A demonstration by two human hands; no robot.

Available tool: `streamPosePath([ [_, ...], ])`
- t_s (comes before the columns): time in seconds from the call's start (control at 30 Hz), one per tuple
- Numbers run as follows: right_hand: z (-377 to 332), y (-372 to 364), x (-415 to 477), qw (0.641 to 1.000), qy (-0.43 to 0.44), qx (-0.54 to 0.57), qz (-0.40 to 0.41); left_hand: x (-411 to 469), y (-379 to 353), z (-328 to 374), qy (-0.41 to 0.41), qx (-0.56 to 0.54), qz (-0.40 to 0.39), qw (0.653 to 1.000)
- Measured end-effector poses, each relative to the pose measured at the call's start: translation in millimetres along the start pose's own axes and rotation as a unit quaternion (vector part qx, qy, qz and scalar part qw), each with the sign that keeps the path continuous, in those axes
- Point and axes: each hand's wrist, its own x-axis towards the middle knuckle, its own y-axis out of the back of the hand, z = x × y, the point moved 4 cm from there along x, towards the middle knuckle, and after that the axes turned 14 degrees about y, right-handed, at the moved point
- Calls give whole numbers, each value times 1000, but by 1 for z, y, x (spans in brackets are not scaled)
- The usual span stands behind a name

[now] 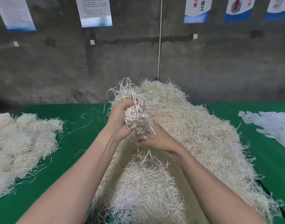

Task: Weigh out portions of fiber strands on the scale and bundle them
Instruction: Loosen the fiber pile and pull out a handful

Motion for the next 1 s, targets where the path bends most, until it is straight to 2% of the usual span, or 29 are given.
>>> streamPosePath([
  [0.03,9,-13,0,999,-23,-12,-38,-2,-5,3,-2,3,-16,1000],
  [0.07,19,-22,-2,997,-52,-34,-53,-3,-4,5,1,62,-14,998],
  [0.1,31,-27,-4,995,-79,-46,-43,0,1,6,5,178,6,984],
  [0.13,39,-26,-7,994,-101,-33,-17,3,7,3,17,323,30,946],
  [0.2,41,-13,-5,992,-103,21,66,12,20,-22,87,549,20,831],
  [0.23,40,-6,-2,990,-89,36,103,13,25,-42,140,617,2,774],
  [0.3,37,4,5,990,-76,16,115,17,33,-74,204,708,12,676],
  [0.33,42,4,5,991,-82,-5,106,22,40,-82,200,741,40,640],
  [0.4,62,-1,-3,990,-103,-27,94,28,49,-81,112,801,122,575],
  [0.43,74,-4,-11,988,-114,-44,94,30,53,-75,56,792,170,583],
  [0.47,86,-7,-23,985,-129,-76,87,31,61,-66,26,746,214,630],
  [0.53,114,-11,-49,968,-175,-170,54,32,79,-46,25,549,301,779],
  [0.57,128,-12,-63,957,-204,-202,34,30,87,-37,34,438,333,835],
  [0.6,139,-15,-74,950,-229,-212,17,29,94,-30,48,367,346,862],
  [0.7,145,-15,-82,957,-237,-170,-8,24,95,-28,64,334,325,882],
  [0.77,120,-1,-69,975,-202,-87,24,23,95,-30,33,304,340,889],
  [0.87,60,39,-40,989,-133,-44,44,17,99,-17,-34,241,381,892],
  [0.93,16,55,-22,997,-64,-35,29,12,102,-11,-31,265,374,888],
  [1.0,-28,55,-5,995,22,62,81,5,96,-10,-14,303,357,883],
])
